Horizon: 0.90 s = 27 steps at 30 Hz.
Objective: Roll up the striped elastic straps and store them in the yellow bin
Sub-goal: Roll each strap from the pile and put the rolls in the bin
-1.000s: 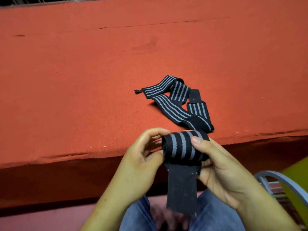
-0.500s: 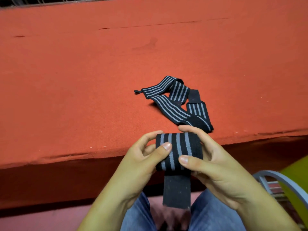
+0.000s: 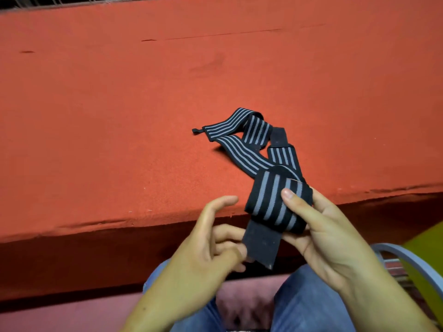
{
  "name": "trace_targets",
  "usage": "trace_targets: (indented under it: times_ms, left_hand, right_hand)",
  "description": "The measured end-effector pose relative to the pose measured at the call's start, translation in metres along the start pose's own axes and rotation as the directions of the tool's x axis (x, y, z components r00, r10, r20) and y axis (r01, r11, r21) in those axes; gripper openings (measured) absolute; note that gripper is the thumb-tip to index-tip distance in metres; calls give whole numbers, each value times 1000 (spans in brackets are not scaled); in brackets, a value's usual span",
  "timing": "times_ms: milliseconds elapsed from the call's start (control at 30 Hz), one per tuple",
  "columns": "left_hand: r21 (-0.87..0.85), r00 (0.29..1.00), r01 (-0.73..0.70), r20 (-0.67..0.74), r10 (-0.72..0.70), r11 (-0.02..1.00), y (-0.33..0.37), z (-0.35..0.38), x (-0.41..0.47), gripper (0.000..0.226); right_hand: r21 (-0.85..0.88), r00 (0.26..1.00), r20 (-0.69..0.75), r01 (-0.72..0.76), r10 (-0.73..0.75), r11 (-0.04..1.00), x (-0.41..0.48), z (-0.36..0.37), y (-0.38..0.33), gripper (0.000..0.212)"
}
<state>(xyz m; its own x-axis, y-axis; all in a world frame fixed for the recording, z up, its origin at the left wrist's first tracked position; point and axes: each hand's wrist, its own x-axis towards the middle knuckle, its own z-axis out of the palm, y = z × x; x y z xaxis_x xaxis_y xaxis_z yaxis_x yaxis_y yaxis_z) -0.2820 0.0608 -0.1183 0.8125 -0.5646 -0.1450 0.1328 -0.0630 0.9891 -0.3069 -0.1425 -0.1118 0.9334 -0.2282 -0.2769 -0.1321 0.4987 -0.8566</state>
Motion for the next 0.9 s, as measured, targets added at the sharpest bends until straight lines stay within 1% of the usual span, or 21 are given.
trace_targets:
  times_ms: [67, 100, 167, 200, 233, 267, 333, 367, 467, 567, 633, 667, 700, 767, 833, 900]
  left_hand:
    - [156, 995, -103, 34, 98, 982, -3, 1, -7, 70]
    - [274, 984, -174, 23, 174, 946, -4, 2, -7, 68]
    - [500, 940, -293, -3, 340, 815, -4, 4, -3, 48]
    - [567, 912, -330, -15, 410, 755, -2, 4, 0, 34]
    - [593, 888, -355, -28, 460, 722, -1, 4, 3, 22]
    - [604, 867, -375, -40, 497, 703, 1, 3, 6, 14]
    - [623, 833, -407, -48, 552, 668, 2, 4, 9, 10]
    - [623, 829, -404, -60, 556, 670, 3, 5, 10, 9]
    - [596, 836, -346, -156, 527, 725, 4, 9, 13, 10]
    - [607, 823, -296, -230, 519, 737, 5, 14, 13, 11]
    - [588, 831, -273, -254, 494, 761, 5, 15, 13, 23]
    - [546, 853, -261, -256, 455, 796, 4, 15, 13, 33]
    - [463, 888, -239, -252, 385, 854, 5, 15, 14, 45]
    - [228, 953, -166, -215, 216, 959, 7, 15, 16, 61]
    - [62, 981, -87, -166, 96, 994, 9, 16, 18, 66]
    - [-5, 992, -36, -122, 35, 999, 12, 18, 18, 65]
  right_hand:
    - [26, 1000, -15, -12, 13, 1000, 1, -2, 0, 47]
    - [34, 1000, -16, -21, 21, 999, 2, -3, 1, 47]
    - [35, 999, -8, -39, 39, 999, 1, -3, 3, 45]
    - [32, 999, -1, -47, 47, 998, 1, -2, 4, 45]
    - [27, 999, 5, -53, 53, 998, 0, -1, 5, 45]
    - [19, 998, 13, -57, 57, 998, 0, 0, 5, 45]
    - [-3, 997, 27, -66, 66, 998, -1, 1, 6, 45]
    - [-17, 997, 32, -69, 70, 997, -1, 1, 6, 45]
    - [-54, 997, 31, -70, 72, 996, -3, 2, 9, 45]
    - [-45, 998, 34, -57, 58, 997, -6, 3, 12, 44]
    - [-49, 998, 47, -45, 47, 998, -8, 4, 11, 44]
    - [-55, 998, 53, -36, 39, 998, -9, 3, 10, 44]
    - [-61, 998, 56, -29, 33, 998, -9, 3, 8, 44]
    - [-72, 997, 77, -13, 19, 997, -13, 2, 4, 47]
    - [-90, 993, 121, 3, 8, 996, -17, 2, 0, 53]
    - [-108, 989, 151, 13, 4, 994, -21, 0, -2, 60]
